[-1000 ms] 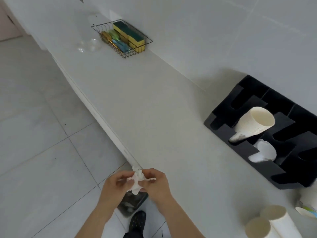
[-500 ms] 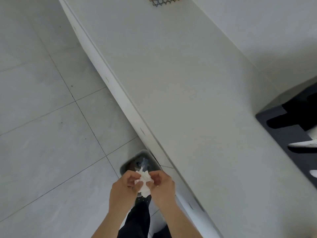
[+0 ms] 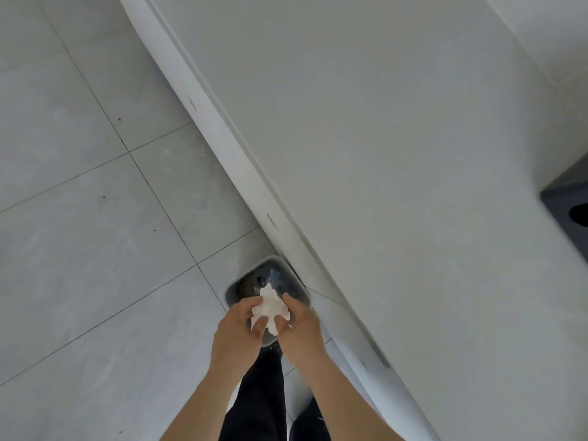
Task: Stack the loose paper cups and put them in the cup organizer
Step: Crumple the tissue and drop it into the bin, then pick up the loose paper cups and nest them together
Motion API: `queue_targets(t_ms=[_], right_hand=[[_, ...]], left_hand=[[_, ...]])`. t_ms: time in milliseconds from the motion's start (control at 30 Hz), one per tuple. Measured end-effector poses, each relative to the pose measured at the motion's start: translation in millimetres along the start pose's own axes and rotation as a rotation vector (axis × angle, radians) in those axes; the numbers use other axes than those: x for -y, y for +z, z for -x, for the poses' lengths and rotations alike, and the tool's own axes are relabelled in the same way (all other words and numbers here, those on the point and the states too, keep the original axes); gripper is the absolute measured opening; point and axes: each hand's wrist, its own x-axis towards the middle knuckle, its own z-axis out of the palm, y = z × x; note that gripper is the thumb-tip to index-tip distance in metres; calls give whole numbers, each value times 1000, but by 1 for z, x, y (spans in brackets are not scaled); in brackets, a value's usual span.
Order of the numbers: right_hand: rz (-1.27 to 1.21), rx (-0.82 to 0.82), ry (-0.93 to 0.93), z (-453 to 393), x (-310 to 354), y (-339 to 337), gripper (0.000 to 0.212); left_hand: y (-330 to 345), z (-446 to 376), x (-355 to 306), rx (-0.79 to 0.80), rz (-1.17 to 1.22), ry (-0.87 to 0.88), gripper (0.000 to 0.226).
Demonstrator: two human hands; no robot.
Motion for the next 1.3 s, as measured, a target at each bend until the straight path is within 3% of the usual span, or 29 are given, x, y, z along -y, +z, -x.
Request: queue_targets(t_ms=[267,533,867,1100,1300], right_hand=[[357,61,-55,16,3,-22,52],[714,5,-330,52,29,-48,65],[738,-227,-610,101,96,-82,63],[668,-428,-542,135,84,-168,64],[582,-602,-326,166,14,-245,67]], left_hand=[[-16,0,7,40,-311,22,52],[-59,18,-23,45,-566,244,64],[-135,47,-100,-125,-703,490,68],[-126,60,-183,-139,-740,703,69],[-55,76,-266,-57,-773,954,69]])
